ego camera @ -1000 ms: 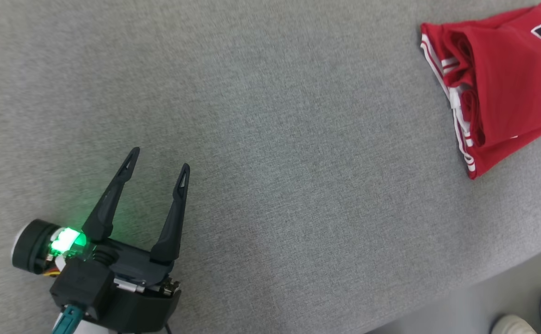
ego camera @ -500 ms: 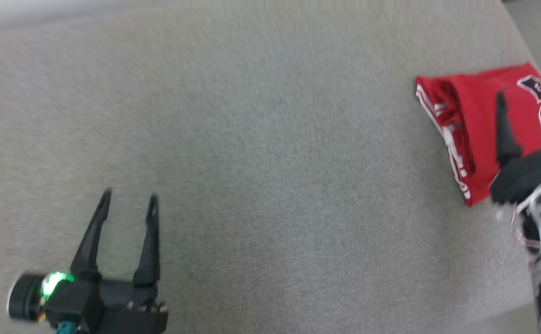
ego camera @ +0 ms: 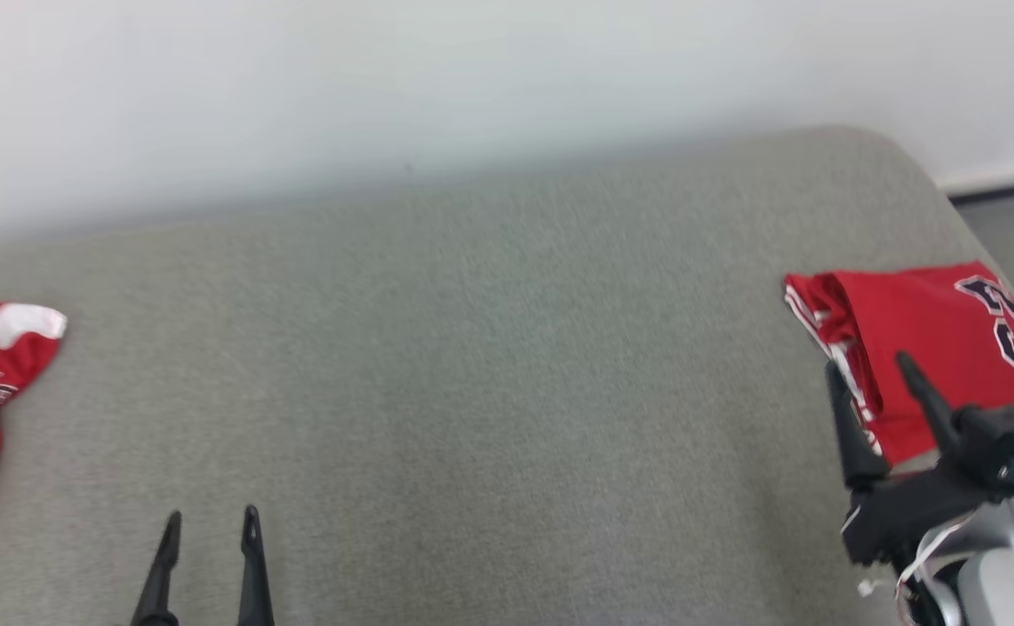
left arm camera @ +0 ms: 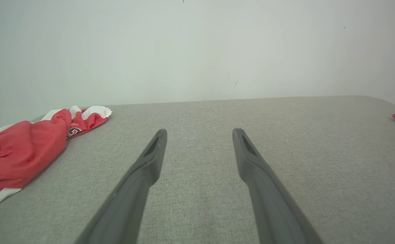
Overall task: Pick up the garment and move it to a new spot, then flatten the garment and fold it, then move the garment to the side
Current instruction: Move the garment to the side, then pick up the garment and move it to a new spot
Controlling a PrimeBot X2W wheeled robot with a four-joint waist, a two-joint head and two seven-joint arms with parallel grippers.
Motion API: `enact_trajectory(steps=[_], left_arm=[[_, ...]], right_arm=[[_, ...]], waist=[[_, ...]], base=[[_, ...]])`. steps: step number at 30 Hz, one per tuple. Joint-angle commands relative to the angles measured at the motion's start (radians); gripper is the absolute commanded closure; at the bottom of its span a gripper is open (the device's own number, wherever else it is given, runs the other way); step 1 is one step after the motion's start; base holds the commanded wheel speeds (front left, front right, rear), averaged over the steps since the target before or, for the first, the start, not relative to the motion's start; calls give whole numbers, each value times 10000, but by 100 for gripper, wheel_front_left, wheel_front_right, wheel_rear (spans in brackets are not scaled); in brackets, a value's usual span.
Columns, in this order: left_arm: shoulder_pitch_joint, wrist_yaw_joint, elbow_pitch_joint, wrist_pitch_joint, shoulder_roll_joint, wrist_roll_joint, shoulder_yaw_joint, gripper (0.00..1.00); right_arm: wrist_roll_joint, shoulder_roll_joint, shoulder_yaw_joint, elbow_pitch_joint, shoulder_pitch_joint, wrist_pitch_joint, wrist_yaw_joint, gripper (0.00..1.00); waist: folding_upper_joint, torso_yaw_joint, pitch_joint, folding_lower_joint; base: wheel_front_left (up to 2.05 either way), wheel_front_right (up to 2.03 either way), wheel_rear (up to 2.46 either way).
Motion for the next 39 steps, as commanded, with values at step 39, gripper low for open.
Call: enact_trajectory(steps=[39], left_arm=[[342,-464,1883,-26,-386,318,731,0]], right_arm=[[-359,1168,434,1501,1389,-1688,-29,0]], waist=[[1,1114,-1896,4]], base=[[0,0,0]])
